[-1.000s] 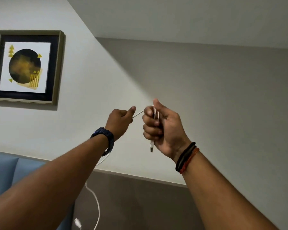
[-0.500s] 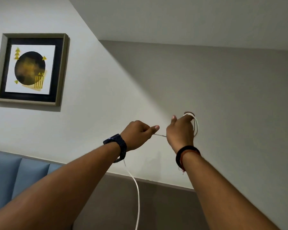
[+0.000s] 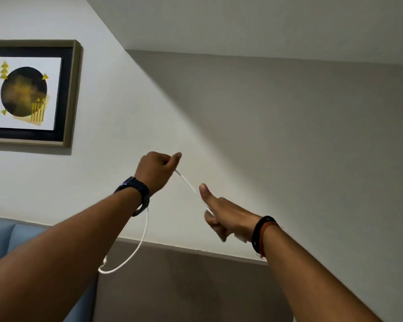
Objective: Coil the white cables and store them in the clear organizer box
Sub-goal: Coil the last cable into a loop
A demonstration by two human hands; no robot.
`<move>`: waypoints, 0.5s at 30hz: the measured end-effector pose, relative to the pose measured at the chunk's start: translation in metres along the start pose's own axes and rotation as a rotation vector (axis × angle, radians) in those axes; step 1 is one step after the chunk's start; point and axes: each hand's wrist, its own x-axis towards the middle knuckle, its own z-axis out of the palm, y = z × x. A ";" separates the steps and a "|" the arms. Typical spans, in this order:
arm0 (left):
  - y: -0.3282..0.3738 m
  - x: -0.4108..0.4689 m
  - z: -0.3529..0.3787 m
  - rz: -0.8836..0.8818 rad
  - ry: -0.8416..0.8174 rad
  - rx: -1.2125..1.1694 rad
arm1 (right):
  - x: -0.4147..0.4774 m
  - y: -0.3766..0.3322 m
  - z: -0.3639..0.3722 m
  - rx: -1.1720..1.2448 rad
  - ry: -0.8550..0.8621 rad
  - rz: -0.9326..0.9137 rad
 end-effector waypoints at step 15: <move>0.002 -0.032 0.040 -0.059 -0.421 -0.189 | 0.018 -0.041 -0.032 1.228 1.022 -0.309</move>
